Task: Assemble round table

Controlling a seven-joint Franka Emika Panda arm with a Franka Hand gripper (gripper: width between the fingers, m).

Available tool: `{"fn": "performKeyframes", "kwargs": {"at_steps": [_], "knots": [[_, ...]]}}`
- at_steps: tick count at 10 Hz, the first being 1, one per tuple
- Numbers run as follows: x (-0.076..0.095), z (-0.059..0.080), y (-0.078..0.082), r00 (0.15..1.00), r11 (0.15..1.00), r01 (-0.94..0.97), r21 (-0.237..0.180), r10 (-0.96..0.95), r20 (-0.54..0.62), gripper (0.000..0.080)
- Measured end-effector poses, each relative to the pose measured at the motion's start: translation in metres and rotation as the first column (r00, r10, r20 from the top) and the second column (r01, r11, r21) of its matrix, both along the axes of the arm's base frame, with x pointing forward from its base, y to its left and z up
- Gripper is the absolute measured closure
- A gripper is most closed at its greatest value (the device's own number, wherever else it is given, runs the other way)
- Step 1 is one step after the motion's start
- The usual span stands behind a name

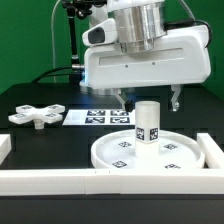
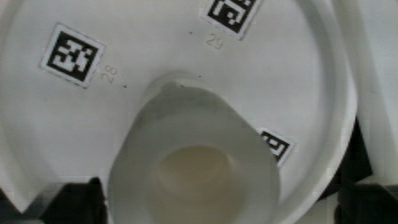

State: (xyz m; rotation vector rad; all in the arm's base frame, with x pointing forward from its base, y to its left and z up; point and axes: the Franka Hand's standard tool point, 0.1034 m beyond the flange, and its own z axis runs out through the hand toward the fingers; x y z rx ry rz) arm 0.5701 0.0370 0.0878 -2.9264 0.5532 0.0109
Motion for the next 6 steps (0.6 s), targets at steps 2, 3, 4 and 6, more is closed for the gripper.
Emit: {"fn": "performKeyframes", "kwargs": {"at_steps": [2,3,4,6], "knots": [[0.0000,0.0000,-0.0003,0.995,0.995,-0.100,-0.003,0.100,0.016,0.0151],[0.0000,-0.0001,-0.0008,0.982,0.982,-0.189,-0.008,0.189,0.031,0.0151],[0.0007,-0.0005,-0.0011,0.959,0.961,-0.277,-0.021,0.278,0.051,0.0151],[0.0009,-0.0028,-0.0008,0.871,0.875,-0.478,-0.079,0.483,0.088,0.0151]]}}
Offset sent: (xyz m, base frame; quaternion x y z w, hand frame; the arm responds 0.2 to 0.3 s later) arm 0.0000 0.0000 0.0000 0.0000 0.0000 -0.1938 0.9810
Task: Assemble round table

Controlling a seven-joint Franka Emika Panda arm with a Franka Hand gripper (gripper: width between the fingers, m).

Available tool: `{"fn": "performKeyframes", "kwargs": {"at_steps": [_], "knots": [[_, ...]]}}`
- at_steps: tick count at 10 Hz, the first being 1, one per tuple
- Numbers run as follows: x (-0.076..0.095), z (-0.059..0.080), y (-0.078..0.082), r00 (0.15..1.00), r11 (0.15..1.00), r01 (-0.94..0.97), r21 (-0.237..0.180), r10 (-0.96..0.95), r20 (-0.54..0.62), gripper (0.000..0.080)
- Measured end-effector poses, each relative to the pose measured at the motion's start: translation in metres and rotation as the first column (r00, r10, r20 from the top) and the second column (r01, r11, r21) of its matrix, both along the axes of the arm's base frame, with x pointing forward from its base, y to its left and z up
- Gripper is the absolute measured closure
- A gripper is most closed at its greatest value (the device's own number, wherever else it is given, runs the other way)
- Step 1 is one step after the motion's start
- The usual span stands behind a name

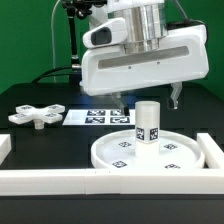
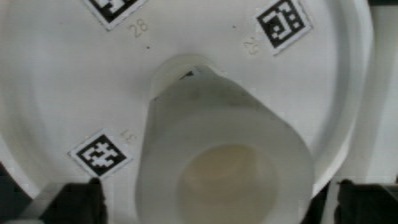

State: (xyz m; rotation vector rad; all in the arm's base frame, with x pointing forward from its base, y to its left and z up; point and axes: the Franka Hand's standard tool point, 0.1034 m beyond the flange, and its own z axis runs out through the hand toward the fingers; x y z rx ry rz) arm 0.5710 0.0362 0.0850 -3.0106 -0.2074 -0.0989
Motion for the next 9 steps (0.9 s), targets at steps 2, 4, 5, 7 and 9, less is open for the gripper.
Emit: {"fn": "performKeyframes", "kwargs": {"at_steps": [2,4,5,7,9], "knots": [[0.0000,-0.0002,0.0047,0.977,0.977,-0.209,-0.038,0.210,0.030,0.0151],[0.0000,0.0000,0.0038,0.932,0.932,-0.358,-0.062,0.361,0.038,0.0151],[0.0000,-0.0003,0.0019,0.903,0.903,-0.424,-0.073,0.427,0.040,0.0151],[0.0000,-0.0006,0.0004,0.851,0.851,-0.519,-0.085,0.524,0.044,0.0151],[0.0000,-0.0007,-0.0008,0.800,0.800,-0.593,-0.095,0.598,0.047,0.0151]]}}
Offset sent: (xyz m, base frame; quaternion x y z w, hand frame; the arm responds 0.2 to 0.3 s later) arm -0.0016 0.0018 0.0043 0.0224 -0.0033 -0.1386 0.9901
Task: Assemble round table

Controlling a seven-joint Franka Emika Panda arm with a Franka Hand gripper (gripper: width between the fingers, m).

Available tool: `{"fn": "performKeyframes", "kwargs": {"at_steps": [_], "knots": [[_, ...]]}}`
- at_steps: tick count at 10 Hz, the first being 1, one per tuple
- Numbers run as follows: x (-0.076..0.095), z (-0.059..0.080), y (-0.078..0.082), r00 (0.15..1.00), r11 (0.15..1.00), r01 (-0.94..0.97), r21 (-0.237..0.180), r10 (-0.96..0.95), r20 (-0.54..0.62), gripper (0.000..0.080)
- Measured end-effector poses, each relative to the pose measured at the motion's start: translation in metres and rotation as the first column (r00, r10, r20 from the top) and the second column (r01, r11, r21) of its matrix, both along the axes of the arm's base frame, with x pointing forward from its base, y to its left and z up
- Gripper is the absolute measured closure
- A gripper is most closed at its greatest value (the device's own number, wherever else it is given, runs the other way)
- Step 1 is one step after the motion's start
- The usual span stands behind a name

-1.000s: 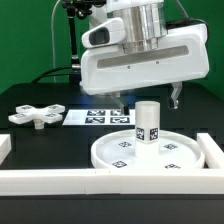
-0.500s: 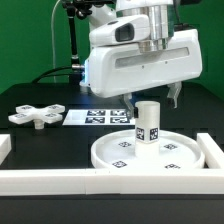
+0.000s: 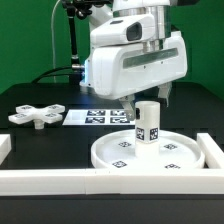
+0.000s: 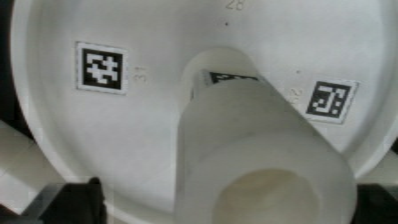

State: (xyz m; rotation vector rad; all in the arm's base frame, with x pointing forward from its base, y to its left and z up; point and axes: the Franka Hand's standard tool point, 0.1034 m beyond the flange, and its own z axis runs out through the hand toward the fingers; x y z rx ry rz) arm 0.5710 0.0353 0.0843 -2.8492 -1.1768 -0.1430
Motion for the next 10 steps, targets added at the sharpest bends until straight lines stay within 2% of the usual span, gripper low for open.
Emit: {"fn": "performKeyframes", "kwargs": {"at_steps": [3,5,8,10], "knots": [[0.0002,-0.0006,-0.0001,0.944,0.942,-0.328,-0.068,0.330,0.021,0.0151],[-0.0010,-0.0015,-0.0004,0.888,0.885,-0.456,-0.095,0.459,0.012,0.0151],[-0.0018,-0.0031,-0.0007,0.750,0.742,-0.656,-0.141,0.661,-0.016,0.0151],[-0.0030,-0.0067,-0.0012,0.631,0.618,-0.770,-0.160,0.775,-0.045,0.0151]]}}
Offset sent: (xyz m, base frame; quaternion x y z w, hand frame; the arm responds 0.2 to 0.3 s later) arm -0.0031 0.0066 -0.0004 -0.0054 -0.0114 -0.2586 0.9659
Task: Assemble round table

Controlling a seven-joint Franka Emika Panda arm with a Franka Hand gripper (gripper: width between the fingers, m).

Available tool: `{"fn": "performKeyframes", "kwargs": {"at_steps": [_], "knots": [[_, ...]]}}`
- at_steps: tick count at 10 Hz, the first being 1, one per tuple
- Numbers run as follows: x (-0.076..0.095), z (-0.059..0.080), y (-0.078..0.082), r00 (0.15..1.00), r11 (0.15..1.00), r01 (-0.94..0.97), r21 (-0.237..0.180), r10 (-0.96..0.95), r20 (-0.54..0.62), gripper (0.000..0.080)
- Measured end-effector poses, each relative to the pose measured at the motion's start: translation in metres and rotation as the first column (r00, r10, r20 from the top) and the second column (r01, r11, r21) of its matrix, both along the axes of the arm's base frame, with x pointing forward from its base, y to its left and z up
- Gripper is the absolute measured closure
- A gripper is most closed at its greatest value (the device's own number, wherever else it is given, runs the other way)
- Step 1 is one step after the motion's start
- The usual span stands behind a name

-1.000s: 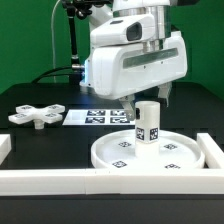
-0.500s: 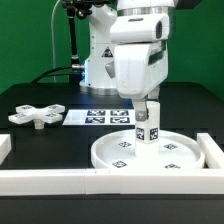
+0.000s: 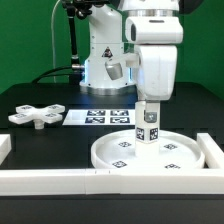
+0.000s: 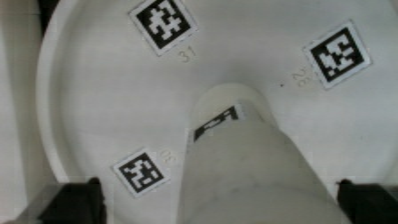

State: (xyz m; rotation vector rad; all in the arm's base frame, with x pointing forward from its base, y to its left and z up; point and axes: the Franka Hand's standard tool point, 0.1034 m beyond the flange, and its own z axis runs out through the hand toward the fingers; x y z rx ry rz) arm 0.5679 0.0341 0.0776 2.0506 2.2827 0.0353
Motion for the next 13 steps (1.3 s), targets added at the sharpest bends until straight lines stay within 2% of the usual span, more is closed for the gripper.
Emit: {"fn": "performKeyframes", "kwargs": {"at_steps": [3,5,11,12,13], "knots": [[-0.0002,-0.0008,-0.0029,0.988,0.988,-0.154,-0.033,0.154,-0.007,0.0151],[-0.0005,-0.0011,-0.0013,0.989,0.988,-0.150,-0.032,0.149,-0.007,0.0389],[-0.0018,-0.0029,-0.0033,0.995,0.995,-0.099,-0.029,0.099,-0.010,0.0389],[-0.0026,-0.0030,-0.0033,1.000,0.999,-0.027,-0.022,0.027,-0.010,0.0389],[-0.0048,-0.0026,-0.0045,0.990,0.990,0.142,-0.008,-0.142,-0.017,0.0387]]}}
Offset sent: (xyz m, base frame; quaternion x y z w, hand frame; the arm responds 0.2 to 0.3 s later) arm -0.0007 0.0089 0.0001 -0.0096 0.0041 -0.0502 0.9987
